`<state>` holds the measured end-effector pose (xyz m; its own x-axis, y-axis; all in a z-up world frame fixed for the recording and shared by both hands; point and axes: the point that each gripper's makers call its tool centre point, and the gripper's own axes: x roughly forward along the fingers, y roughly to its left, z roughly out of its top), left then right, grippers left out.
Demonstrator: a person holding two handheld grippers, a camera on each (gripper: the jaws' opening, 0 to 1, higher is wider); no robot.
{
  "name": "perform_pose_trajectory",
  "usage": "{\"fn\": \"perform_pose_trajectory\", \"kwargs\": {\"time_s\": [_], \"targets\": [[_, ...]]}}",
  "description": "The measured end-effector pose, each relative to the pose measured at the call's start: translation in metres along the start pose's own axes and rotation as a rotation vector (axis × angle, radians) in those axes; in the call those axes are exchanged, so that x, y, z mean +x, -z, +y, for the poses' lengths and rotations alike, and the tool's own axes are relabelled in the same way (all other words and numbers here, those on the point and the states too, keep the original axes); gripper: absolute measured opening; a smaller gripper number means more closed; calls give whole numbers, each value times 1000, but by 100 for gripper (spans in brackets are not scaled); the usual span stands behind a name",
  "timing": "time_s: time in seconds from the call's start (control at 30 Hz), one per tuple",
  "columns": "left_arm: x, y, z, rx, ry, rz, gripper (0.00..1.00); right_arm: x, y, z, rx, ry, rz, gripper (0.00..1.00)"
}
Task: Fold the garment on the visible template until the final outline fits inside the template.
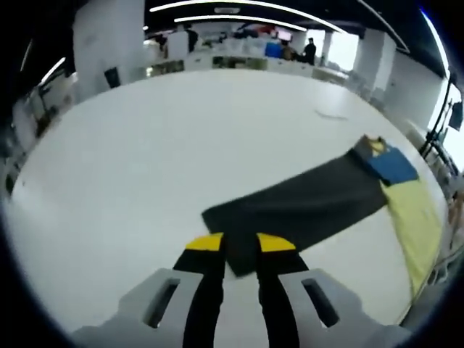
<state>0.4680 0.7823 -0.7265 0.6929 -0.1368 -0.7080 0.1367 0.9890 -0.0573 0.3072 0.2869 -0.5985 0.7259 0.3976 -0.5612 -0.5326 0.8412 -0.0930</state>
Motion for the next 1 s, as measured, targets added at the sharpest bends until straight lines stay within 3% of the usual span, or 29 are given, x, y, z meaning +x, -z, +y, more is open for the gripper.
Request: {"fn": "perform_pose_trajectory", "kwargs": {"time_s": [0.13, 0.23, 0.53, 0.6, 0.73, 0.83, 0.9, 1.0], "targets": [[2, 0, 1, -15, 4, -6, 13, -2, -8, -4, -4, 25, -27, 100], [5, 1, 4, -20, -5, -4, 14, -2, -6, -9, -20, 47, -14, 100], [12, 3, 11, -24, -10, 15, 14, -1, -1, -9, 38, 57, 11, 100], [13, 3, 11, -17, -13, 17, 14, -2, -3, -10, 46, 55, 6, 96], [15, 0, 13, -11, -20, 14, 15, -5, -9, -24, 71, 126, -28, 86], [16, 1, 12, -1, -18, 23, 16, -6, -18, -23, 93, 111, -83, 93], [18, 1, 13, -3, -16, 30, 17, -5, -18, -22, 87, 111, -84, 100], [20, 3, 13, -1, -14, 38, 17, -3, -15, -21, 60, 110, -63, 100]]}}
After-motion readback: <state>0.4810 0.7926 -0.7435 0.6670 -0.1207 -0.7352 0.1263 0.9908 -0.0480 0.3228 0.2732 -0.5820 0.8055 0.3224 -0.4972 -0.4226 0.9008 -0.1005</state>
